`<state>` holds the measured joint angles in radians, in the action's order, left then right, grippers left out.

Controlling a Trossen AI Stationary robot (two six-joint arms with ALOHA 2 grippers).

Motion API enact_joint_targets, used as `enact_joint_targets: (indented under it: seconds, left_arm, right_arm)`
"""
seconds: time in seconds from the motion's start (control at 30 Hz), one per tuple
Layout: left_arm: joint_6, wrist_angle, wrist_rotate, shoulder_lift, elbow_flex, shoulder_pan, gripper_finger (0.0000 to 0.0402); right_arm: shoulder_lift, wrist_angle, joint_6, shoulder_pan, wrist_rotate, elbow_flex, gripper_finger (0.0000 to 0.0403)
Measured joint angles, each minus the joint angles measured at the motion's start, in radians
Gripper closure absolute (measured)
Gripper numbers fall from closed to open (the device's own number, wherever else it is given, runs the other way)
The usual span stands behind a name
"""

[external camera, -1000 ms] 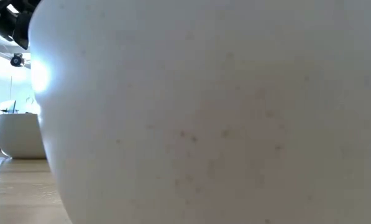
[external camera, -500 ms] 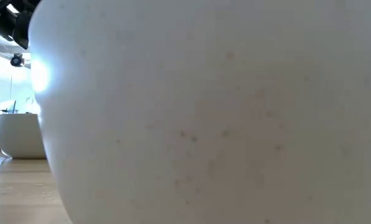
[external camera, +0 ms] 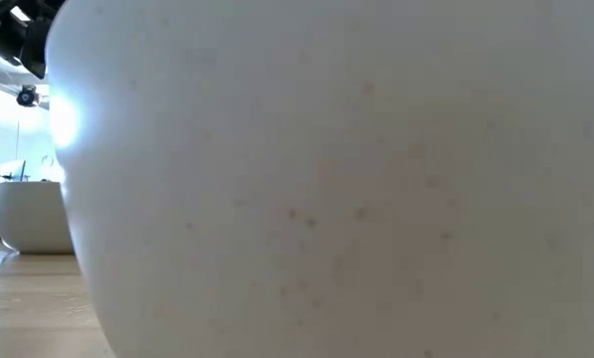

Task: Nest bowls inside each other
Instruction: Stack the dark gray bowl on top of the white bowl

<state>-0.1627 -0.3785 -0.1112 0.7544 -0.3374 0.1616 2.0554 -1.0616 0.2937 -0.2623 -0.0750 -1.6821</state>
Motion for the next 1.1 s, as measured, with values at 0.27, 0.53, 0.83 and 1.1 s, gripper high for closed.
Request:
enact_joint_targets:
  seconds: [0.27,0.53,0.83,1.1]
  left_arm:
    - [0.0,0.005,0.0,0.0,0.0,0.0,0.0402]
    - [-0.003,0.03,0.0,0.039,0.007,0.001,0.0402]
    - [-0.084,0.083,-0.304,0.201,-0.083,0.015,0.0394]
    - [-0.087,0.574,-0.494,0.325,-0.373,0.131,0.0287]
  right_arm:
    - [-0.046,-0.004,-0.025,0.0,-0.001,-0.006,0.0275]
    - [-0.21,0.028,-0.13,0.0,0.0,0.033,0.0266]
    - [-0.514,0.414,-0.249,-0.006,-0.005,0.433,0.0287]
    - [-0.796,1.025,-0.182,0.001,-0.064,0.868,0.0303]
